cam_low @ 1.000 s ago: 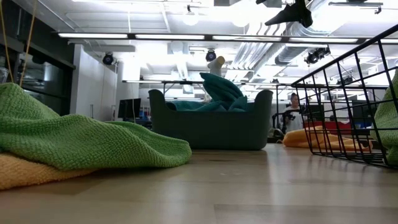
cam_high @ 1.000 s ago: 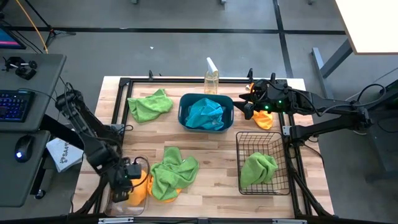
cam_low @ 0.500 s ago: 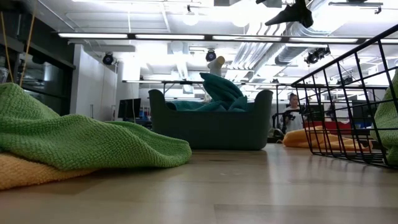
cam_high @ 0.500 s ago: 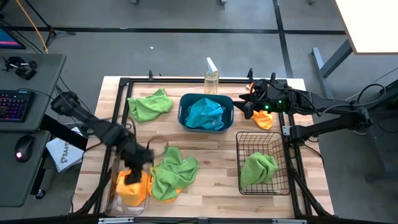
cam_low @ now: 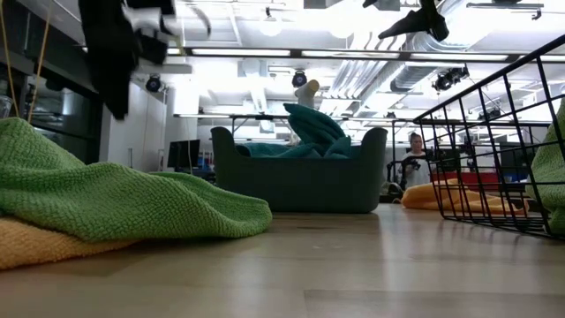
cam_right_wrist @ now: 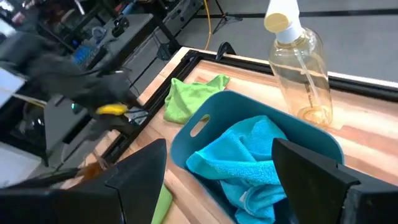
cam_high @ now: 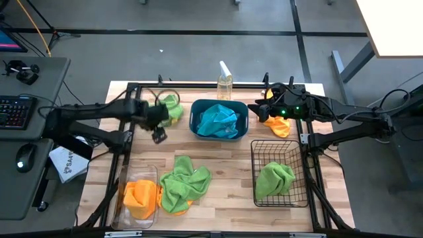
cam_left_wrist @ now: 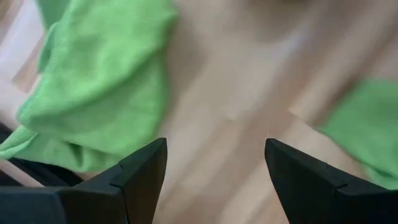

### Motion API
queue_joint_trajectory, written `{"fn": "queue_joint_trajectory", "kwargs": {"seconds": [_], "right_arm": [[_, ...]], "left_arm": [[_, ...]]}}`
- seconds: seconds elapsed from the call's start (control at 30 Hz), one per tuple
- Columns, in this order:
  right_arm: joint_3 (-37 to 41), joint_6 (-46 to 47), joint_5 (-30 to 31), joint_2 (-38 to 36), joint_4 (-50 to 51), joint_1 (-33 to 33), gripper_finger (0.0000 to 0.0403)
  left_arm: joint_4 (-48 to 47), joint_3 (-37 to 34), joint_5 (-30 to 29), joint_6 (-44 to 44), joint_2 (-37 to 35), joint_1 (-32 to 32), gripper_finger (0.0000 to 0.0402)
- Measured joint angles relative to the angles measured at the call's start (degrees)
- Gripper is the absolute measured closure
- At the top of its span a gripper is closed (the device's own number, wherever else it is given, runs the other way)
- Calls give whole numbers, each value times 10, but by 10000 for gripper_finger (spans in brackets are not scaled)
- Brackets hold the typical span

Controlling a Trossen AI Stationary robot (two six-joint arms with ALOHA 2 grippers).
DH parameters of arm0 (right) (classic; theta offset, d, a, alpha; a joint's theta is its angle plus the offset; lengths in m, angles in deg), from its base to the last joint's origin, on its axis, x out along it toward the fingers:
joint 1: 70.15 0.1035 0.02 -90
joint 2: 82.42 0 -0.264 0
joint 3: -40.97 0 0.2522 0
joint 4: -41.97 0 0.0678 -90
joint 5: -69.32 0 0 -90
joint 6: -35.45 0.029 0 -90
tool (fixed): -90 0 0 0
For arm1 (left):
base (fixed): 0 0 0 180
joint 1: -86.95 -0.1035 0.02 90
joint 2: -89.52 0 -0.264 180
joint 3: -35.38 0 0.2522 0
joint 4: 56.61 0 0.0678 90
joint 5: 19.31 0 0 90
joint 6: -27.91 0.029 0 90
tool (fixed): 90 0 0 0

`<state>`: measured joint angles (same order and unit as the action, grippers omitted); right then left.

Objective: Sort microfiber towel by color & place in baskets
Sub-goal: Put the top green towel into the black wire basket

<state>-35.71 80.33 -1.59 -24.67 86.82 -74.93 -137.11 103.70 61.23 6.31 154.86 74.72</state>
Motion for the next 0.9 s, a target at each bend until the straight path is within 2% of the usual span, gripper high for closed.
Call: {"fn": "queue_joint_trajectory", "kwargs": {"seconds": [0.17, 0.37, 0.6, 0.9], "right_arm": [[0, 29, 0, 1, 0, 0, 114], [0, 52, 19, 31, 0, 0, 114], [0, 28, 20, 86, 0, -1, 114], [0, -25, 59, 124, 0, 2, 114]], "left_arm": [[86, -55, 18, 39, 0, -147, 144], [169, -68, 14, 95, 28, -246, 144], [210, -68, -21, 133, 140, -281, 144], [222, -65, -1, 116, 276, -293, 145]]}}
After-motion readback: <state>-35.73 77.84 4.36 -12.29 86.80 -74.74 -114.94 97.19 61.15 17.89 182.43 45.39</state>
